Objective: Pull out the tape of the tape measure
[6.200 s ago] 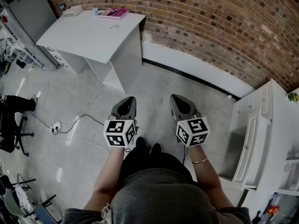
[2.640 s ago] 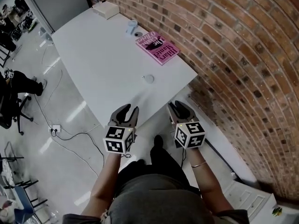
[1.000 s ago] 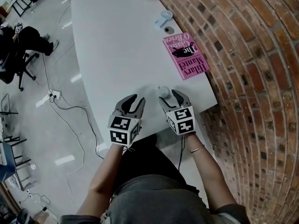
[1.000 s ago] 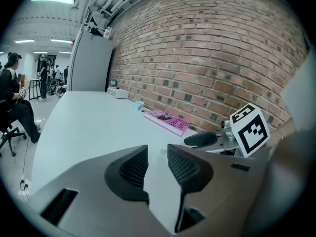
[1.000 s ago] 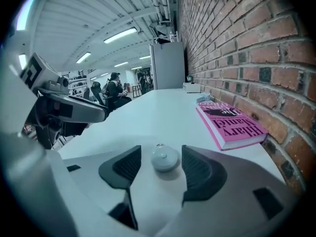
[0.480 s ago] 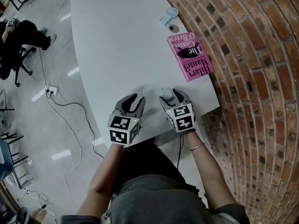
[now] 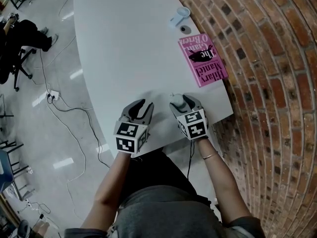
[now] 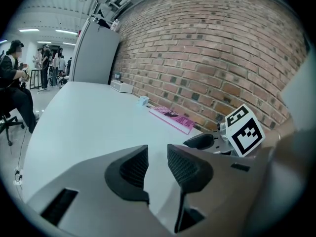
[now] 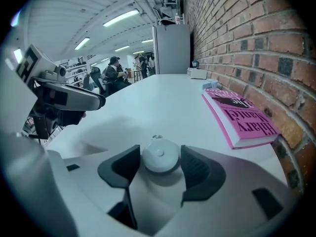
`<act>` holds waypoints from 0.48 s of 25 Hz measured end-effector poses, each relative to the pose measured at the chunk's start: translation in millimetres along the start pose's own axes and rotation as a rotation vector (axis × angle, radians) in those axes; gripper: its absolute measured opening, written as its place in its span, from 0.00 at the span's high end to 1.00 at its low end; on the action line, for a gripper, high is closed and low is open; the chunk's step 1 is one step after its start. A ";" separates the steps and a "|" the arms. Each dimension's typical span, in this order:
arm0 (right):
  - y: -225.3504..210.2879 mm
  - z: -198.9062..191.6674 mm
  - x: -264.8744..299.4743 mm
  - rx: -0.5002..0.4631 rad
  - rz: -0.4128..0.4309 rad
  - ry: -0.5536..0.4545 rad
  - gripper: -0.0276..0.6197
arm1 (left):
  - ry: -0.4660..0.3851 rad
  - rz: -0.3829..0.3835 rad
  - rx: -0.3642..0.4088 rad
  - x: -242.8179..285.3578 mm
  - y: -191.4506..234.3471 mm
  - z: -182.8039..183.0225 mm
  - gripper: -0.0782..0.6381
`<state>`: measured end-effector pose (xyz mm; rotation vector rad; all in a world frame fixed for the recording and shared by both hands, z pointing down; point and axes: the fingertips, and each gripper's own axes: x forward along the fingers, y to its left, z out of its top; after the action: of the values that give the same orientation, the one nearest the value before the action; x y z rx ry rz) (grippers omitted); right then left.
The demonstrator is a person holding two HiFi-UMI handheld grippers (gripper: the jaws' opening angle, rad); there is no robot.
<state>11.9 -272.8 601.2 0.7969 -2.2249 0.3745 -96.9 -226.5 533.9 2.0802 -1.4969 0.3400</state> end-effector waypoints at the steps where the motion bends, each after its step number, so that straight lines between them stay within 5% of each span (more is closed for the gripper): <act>1: -0.1 0.2 0.1 -0.001 0.002 0.001 0.55 | 0.002 -0.001 -0.001 0.0 0.2 -0.8 0.71; 12: 1.6 1.6 0.0 -0.025 0.009 -0.010 0.61 | 0.003 0.000 -0.008 -7.3 1.4 -4.4 0.71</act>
<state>9.9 -272.4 600.1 0.7771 -2.2385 0.3477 -100.2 -218.6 534.2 2.0723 -1.4939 0.3369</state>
